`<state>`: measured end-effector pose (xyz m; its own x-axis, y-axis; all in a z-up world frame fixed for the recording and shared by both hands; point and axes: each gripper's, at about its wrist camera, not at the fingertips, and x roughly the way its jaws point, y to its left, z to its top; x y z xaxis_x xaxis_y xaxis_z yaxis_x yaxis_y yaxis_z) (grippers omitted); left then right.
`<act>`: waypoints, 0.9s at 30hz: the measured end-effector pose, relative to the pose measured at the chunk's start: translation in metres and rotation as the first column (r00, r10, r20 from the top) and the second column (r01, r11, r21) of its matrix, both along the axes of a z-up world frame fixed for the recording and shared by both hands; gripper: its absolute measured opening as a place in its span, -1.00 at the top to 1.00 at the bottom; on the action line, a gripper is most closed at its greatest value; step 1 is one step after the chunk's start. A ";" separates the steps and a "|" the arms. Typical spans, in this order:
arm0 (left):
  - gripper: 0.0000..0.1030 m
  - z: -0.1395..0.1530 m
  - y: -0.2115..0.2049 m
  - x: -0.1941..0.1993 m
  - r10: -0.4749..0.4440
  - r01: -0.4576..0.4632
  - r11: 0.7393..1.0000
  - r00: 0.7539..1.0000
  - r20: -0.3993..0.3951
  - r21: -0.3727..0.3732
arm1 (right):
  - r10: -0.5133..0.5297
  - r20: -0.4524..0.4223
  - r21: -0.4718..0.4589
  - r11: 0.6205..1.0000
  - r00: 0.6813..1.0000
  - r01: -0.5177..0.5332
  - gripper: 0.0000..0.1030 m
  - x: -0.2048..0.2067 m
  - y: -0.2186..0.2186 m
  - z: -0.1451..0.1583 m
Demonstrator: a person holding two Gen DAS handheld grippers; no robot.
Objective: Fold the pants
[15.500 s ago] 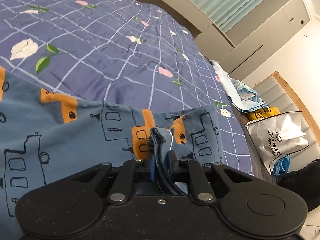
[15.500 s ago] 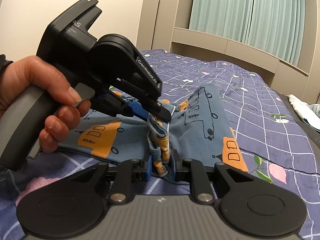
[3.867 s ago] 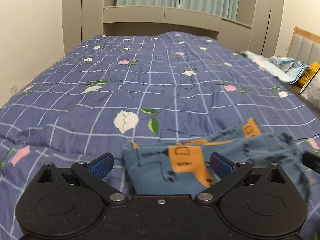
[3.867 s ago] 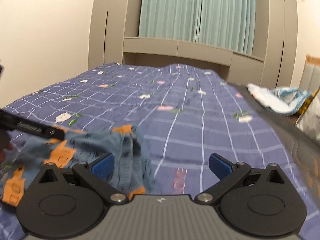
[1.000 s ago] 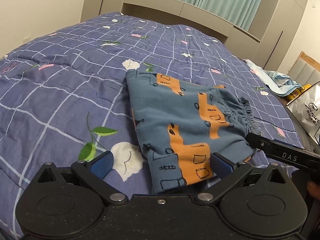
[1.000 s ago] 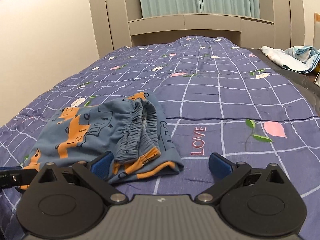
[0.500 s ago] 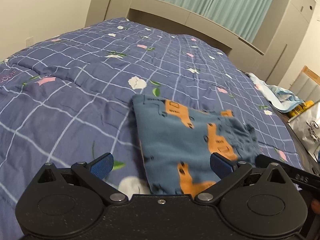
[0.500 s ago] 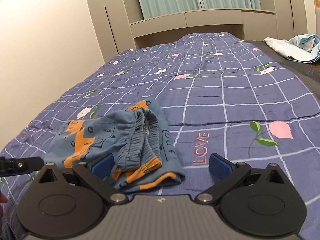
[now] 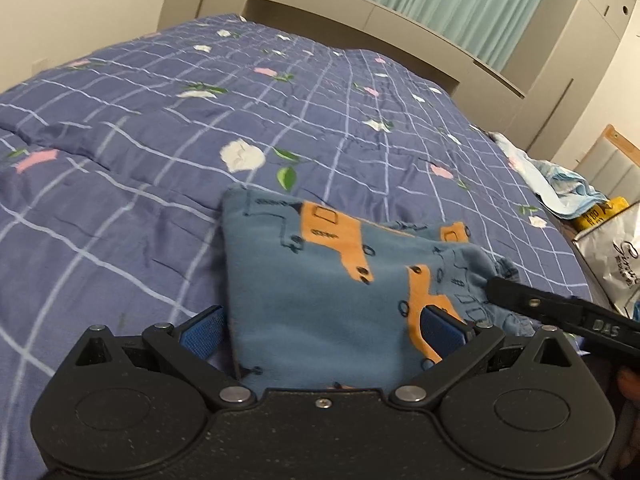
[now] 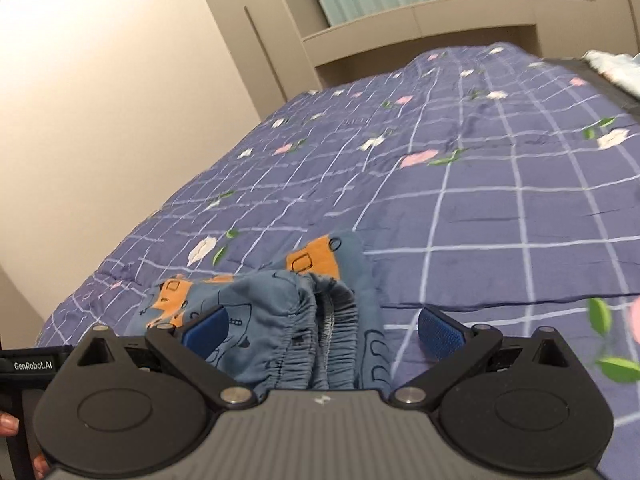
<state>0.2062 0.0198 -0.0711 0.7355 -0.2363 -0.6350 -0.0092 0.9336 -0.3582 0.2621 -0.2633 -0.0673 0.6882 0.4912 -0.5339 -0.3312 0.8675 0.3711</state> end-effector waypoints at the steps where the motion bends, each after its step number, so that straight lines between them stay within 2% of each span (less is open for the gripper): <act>1: -0.99 -0.002 -0.001 0.001 -0.006 0.006 1.000 1.000 -0.006 -0.003 | 0.006 -0.013 0.003 1.000 1.000 -0.006 -1.00 0.002 0.000 -0.004; 3: -0.99 -0.007 -0.003 0.001 -0.008 0.008 1.000 1.000 -0.015 -0.001 | 0.006 -0.018 0.019 1.000 1.000 -0.006 -0.99 0.002 -0.002 -0.010; 9: -0.99 -0.016 -0.005 -0.005 -0.025 0.024 0.999 0.999 0.032 0.027 | 0.003 0.013 0.100 0.995 1.000 -0.005 -0.99 -0.005 -0.014 -0.018; 12: -0.99 -0.019 -0.012 -0.008 -0.039 0.034 0.996 0.998 0.056 0.078 | 0.002 0.026 0.080 0.997 1.000 -0.004 -0.99 -0.007 -0.012 -0.017; 16: -0.99 -0.018 -0.012 -0.008 -0.031 0.027 0.997 0.998 0.057 0.072 | 0.000 0.032 0.054 0.999 1.000 -0.002 -0.99 -0.008 -0.008 -0.017; 27: -0.99 -0.018 -0.011 -0.008 -0.031 0.027 0.997 0.998 0.057 0.073 | -0.001 0.034 0.060 0.998 0.999 -0.001 -0.99 -0.008 -0.008 -0.017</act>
<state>0.1979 0.0083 -0.0892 0.7653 -0.2134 -0.6073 0.0372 0.9565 -0.2893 0.2537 -0.2715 -0.0845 0.7052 0.5218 -0.4801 -0.3449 0.8440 0.4107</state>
